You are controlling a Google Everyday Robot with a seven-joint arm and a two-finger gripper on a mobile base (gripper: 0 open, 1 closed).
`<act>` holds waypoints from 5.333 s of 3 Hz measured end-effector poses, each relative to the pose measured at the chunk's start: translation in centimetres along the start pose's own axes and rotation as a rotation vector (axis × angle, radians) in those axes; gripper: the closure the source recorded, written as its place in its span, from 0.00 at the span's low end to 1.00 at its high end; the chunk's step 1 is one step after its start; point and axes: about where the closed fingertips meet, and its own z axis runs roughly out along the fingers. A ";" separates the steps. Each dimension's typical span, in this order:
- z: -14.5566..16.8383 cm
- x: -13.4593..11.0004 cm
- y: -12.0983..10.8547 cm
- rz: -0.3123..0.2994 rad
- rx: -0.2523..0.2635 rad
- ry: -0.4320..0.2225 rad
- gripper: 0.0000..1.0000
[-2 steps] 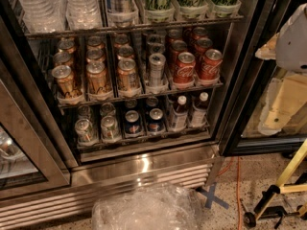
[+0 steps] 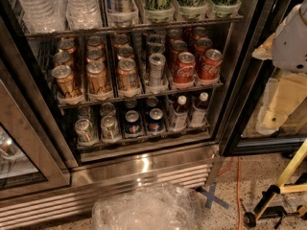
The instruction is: Pick redbull can from top shelf of fridge
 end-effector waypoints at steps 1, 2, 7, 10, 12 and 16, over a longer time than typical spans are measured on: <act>-0.1 -1.2 1.0 0.040 -0.007 -0.091 0.00; -0.2 -3.5 3.8 0.133 0.020 -0.257 0.00; -2.0 -15.8 4.8 0.181 0.050 -0.699 0.00; -4.5 -22.5 6.8 0.299 0.020 -0.951 0.00; -4.9 -24.5 7.8 0.283 0.028 -0.983 0.00; -6.2 -30.1 11.2 0.296 0.082 -1.055 0.00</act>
Offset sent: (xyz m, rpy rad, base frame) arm -0.0612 0.1132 0.0126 0.6868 -0.1145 -0.1096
